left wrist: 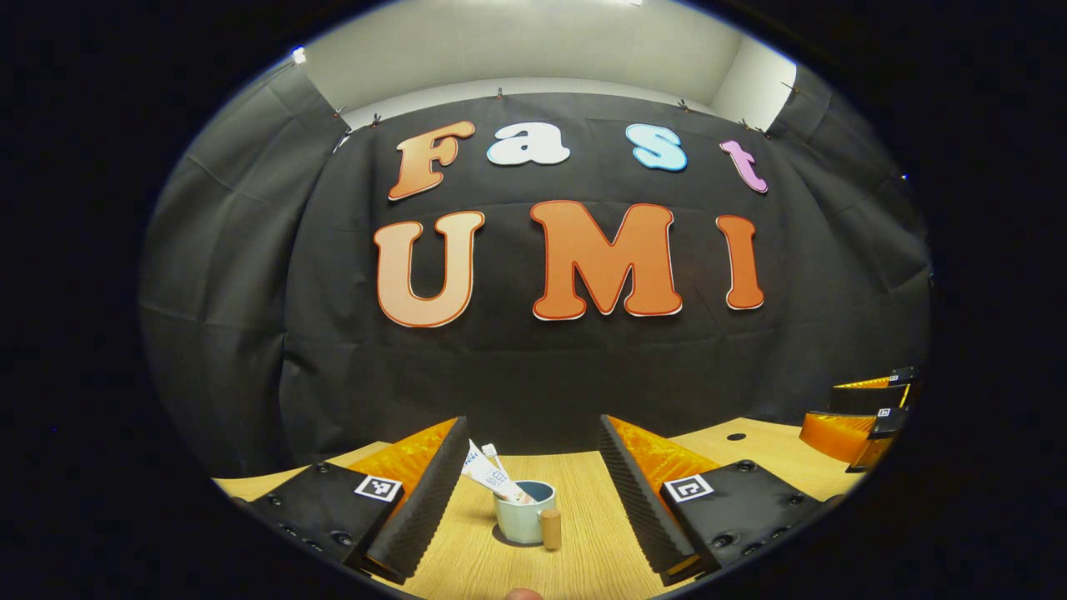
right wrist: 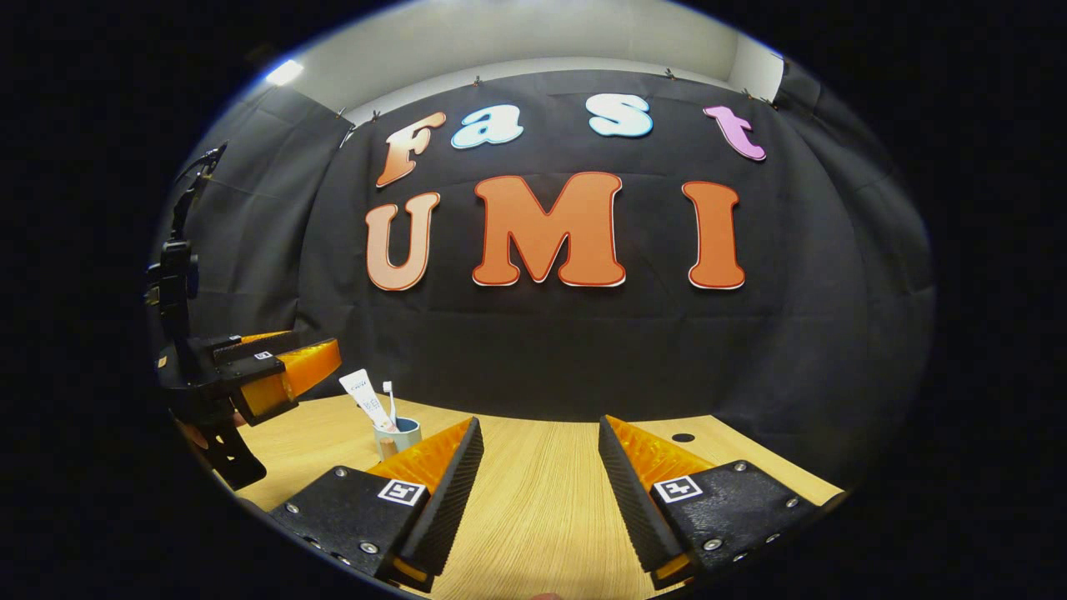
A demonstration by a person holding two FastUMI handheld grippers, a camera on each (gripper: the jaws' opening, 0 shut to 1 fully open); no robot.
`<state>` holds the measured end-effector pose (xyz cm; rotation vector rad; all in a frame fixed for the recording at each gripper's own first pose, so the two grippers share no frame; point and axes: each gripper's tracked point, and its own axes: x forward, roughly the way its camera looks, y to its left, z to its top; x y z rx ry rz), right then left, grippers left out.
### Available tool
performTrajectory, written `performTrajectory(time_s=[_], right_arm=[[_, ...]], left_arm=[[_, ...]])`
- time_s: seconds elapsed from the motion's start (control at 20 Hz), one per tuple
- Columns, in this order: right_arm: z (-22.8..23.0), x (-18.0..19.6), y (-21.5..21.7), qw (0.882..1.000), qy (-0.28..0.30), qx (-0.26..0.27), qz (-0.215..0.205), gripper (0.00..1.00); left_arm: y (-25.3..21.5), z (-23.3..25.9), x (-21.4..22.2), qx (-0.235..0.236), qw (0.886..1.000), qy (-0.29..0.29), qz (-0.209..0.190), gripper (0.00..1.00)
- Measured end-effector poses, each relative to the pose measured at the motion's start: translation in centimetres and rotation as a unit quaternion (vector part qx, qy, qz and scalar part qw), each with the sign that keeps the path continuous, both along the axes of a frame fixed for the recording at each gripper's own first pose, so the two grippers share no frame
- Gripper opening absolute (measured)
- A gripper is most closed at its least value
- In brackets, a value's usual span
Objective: Put the toothbrush and toothpaste on the desktop into the cup, then pick up the cup and place it on the coaster on the desktop.
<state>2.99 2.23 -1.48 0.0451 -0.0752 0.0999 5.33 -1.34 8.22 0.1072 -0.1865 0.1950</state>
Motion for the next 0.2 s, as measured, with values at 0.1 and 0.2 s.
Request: performTrajectory(time_s=[0.1, 0.2], right_arm=[[0.13, -0.04, 0.01, 1.000, -0.001, -0.001, -0.003, 0.84], [0.33, 0.01, -0.04, 1.000, -0.004, -0.001, -0.006, 0.84]], left_arm=[[-0.37, -0.04, -0.08, 0.005, 1.000, 0.001, -0.007, 0.98], [-0.63, -0.03, -0.17, 0.013, 1.000, 0.001, -0.015, 0.98]])
